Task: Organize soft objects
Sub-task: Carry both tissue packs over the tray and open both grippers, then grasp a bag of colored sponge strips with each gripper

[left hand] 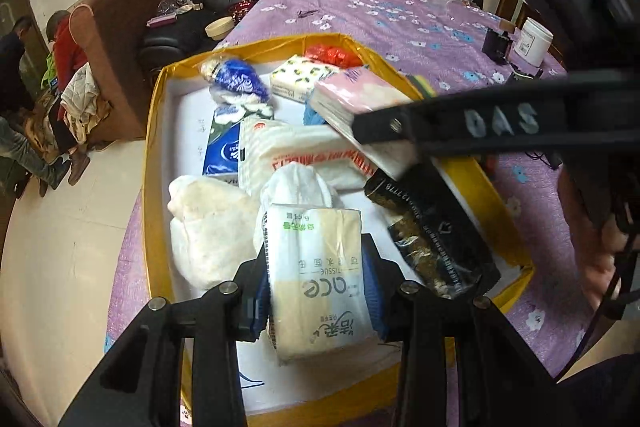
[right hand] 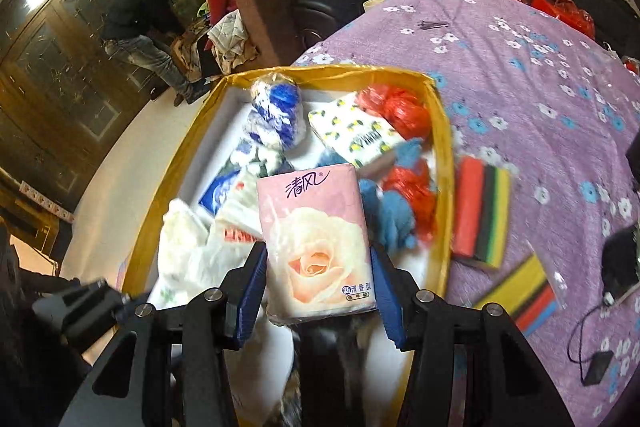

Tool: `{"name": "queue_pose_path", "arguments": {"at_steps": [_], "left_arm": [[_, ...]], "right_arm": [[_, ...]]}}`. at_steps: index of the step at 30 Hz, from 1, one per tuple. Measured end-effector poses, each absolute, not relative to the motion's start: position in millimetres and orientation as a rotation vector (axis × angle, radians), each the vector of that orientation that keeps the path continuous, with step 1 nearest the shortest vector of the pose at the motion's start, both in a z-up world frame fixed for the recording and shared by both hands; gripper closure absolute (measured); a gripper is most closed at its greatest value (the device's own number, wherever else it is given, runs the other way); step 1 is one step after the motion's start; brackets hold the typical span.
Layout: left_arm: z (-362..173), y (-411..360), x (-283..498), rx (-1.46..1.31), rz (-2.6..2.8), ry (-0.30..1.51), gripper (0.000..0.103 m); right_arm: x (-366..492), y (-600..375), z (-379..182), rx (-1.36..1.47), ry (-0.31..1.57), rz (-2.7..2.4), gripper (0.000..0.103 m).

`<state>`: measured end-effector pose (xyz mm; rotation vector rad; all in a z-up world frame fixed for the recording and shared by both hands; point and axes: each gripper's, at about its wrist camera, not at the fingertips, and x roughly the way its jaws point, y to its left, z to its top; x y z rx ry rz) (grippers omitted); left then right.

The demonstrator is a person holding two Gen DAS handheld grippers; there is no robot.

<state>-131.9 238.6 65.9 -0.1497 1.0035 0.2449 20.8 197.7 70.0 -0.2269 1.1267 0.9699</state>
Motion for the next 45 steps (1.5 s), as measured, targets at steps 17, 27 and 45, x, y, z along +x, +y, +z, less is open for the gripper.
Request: {"name": "queue_pose_path", "arguments": {"at_steps": [17, 27, 45], "left_arm": [[63.2, 236.4, -118.3, -0.161, 0.232, 0.999, 0.051], [70.7, 233.4, -119.5, -0.149, 0.262, 0.974, 0.05], [67.5, 237.0, -130.8, -0.177, 0.305, 0.992, 0.05]], "right_arm": [[39.4, 197.7, 100.3, -0.202, 1.042, 0.997, 0.039], [146.8, 127.5, 65.5, -0.118, 1.185, 0.657, 0.04], [161.3, 182.8, 12.4, -0.343, 1.251, 0.806, 0.039]]}}
